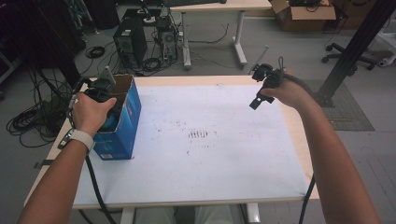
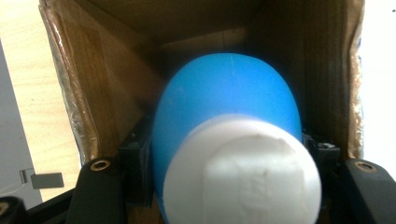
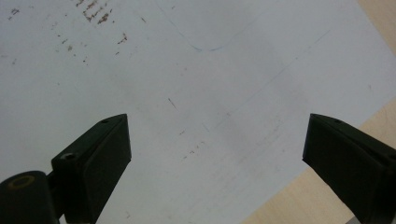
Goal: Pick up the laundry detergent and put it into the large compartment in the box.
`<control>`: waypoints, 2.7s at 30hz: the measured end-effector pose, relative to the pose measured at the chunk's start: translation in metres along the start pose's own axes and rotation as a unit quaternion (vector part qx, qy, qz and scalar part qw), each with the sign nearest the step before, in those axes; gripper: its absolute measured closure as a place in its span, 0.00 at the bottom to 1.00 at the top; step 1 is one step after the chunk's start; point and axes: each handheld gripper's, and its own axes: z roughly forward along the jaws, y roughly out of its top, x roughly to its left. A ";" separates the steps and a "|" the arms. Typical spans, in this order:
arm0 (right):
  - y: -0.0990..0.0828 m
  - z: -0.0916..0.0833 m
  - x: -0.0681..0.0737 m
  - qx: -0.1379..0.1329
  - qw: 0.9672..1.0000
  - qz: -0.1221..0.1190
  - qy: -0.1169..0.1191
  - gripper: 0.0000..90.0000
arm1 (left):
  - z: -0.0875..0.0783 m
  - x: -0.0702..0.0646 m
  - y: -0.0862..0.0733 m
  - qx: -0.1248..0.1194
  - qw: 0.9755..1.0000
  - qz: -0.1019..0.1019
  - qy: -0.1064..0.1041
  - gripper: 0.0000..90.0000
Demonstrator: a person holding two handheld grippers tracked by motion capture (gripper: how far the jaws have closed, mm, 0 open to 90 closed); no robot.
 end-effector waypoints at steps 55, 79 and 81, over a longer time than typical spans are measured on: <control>-0.005 -0.028 0.016 -0.014 1.000 -0.007 -0.012 0.08 | -0.177 -0.071 -0.050 -0.113 0.966 0.214 -0.087 0.21; -0.004 -0.026 0.017 -0.012 1.000 -0.006 -0.010 0.08 | -0.167 -0.125 -0.079 -0.094 0.901 0.396 -0.149 0.05; -0.004 -0.025 0.017 -0.011 1.000 -0.006 -0.010 0.08 | -0.165 -0.130 -0.080 -0.089 0.899 0.401 -0.150 0.05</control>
